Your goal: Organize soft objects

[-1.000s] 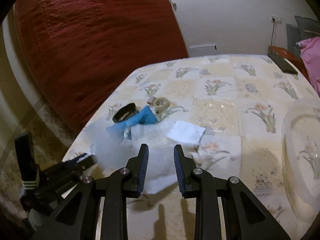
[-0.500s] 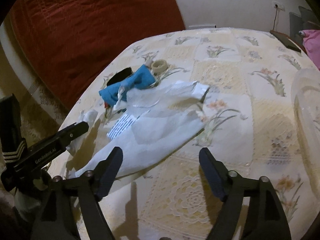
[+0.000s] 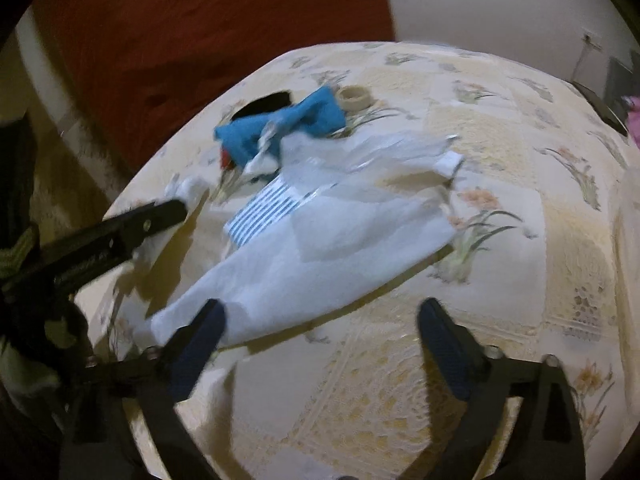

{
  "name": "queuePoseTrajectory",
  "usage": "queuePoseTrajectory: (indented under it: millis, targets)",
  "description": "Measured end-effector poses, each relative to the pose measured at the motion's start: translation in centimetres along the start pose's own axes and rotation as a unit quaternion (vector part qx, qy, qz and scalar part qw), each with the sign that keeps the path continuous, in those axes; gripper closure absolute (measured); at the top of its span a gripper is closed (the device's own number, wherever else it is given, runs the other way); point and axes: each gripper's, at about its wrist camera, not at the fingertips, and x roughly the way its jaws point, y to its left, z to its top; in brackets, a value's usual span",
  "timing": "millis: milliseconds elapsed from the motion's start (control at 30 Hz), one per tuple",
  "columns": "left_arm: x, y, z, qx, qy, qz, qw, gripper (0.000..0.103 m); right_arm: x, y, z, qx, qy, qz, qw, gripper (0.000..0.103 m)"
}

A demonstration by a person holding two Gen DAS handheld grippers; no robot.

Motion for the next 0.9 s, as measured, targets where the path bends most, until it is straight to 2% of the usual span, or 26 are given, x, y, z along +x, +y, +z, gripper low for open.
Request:
queuePoseTrajectory:
  millis: [233,400,467,600,800,900]
  targets:
    - [0.3,0.3,0.0,-0.003,0.003,-0.001,1.0,0.067,-0.1,0.5,-1.0,-0.024,0.007,-0.011,1.0,0.0]
    - [0.3,0.4,-0.1,-0.004,0.002,-0.002,1.0,0.067,0.3,1.7,-1.2,-0.052,0.017,-0.045,0.998,0.0]
    - [0.2,0.4,-0.2,-0.004,0.002,-0.002,1.0,0.067,-0.1,1.1,-1.0,-0.025,0.008,-0.027,0.999,0.0]
    - [0.3,0.5,-0.2,-0.005,0.002,-0.003,1.0,0.067,-1.3,-0.6,-0.3,0.053,-0.026,0.036,0.998,0.002]
    - [0.2,0.6,-0.3,-0.006,-0.002,-0.001,1.0,0.067,-1.3,1.0,1.0,0.027,-0.041,0.026,0.998,0.004]
    - [0.1,0.8,-0.3,-0.009,-0.004,0.003,0.9999,0.067,-0.4,1.9,1.2,0.006,-0.031,0.011,0.999,0.013]
